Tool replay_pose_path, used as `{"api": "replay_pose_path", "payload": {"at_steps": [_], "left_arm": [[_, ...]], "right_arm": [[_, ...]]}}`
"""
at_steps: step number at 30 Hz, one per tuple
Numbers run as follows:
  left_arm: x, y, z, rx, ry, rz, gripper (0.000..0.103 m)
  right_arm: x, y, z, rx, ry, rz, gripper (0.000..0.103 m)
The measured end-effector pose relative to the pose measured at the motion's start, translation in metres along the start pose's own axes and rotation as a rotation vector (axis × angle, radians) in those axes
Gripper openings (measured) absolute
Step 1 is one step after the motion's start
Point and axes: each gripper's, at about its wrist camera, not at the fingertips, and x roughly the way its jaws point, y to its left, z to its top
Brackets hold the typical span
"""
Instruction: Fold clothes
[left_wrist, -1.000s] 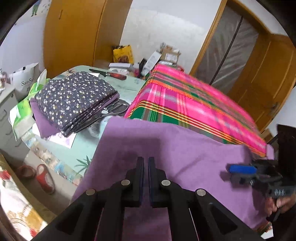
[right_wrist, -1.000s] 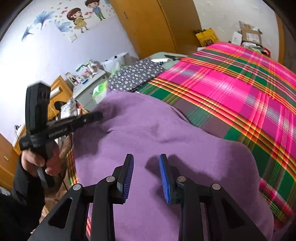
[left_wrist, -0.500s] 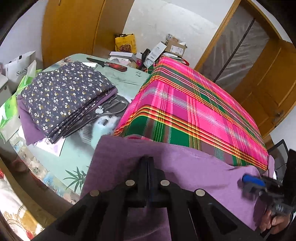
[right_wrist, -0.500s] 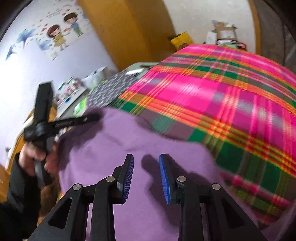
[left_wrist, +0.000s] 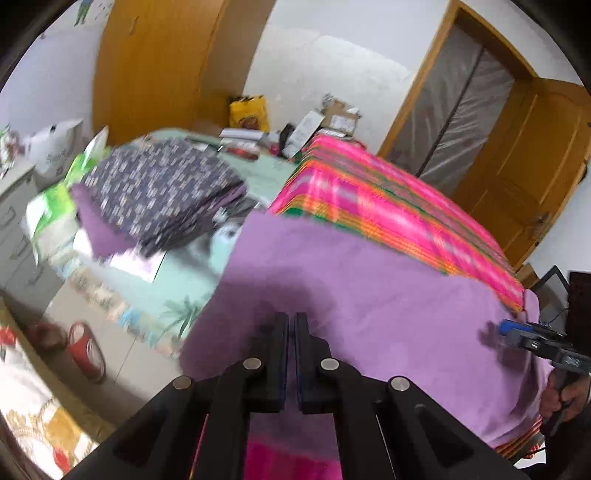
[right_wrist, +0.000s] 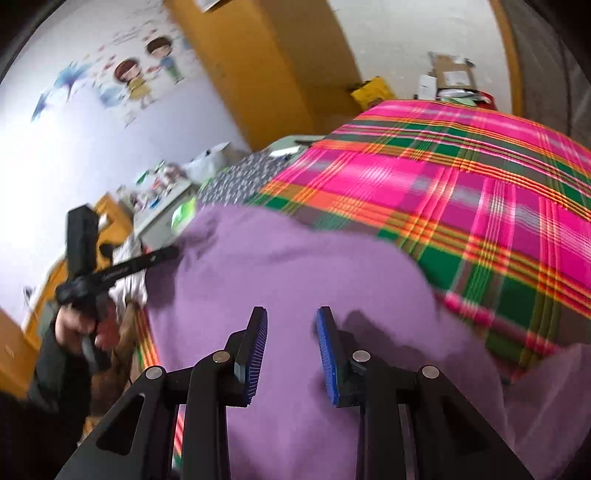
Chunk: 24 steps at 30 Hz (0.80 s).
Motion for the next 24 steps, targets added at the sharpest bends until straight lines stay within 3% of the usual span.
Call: {"api": "replay_pose_path", "payload": {"at_steps": [5, 10, 15, 17, 18, 24], "left_arm": [[-0.003, 0.002, -0.001, -0.056, -0.012, -0.023, 0.002], [-0.016, -0.031, -0.004, -0.009, -0.047, -0.070, 0.002], [-0.008, -0.085, -0.017, 0.088, 0.002, -0.177, 0.002], [-0.004, -0.107, -0.022, 0.128, 0.024, -0.221, 0.002], [-0.002, -0.118, -0.025, 0.149, 0.035, -0.243, 0.002], [0.008, -0.183, -0.040, 0.268, 0.100, -0.380, 0.015]], "right_arm": [[-0.026, -0.017, -0.020, 0.045, -0.029, -0.054, 0.028], [-0.099, -0.046, -0.032, 0.123, -0.230, -0.135, 0.035], [-0.158, -0.088, -0.052, 0.292, -0.385, -0.221, 0.044], [-0.174, -0.105, -0.064, 0.369, -0.429, -0.242, 0.055], [-0.181, -0.113, -0.070, 0.407, -0.451, -0.253, 0.055], [-0.204, -0.145, -0.094, 0.537, -0.456, -0.315, 0.055]]}}
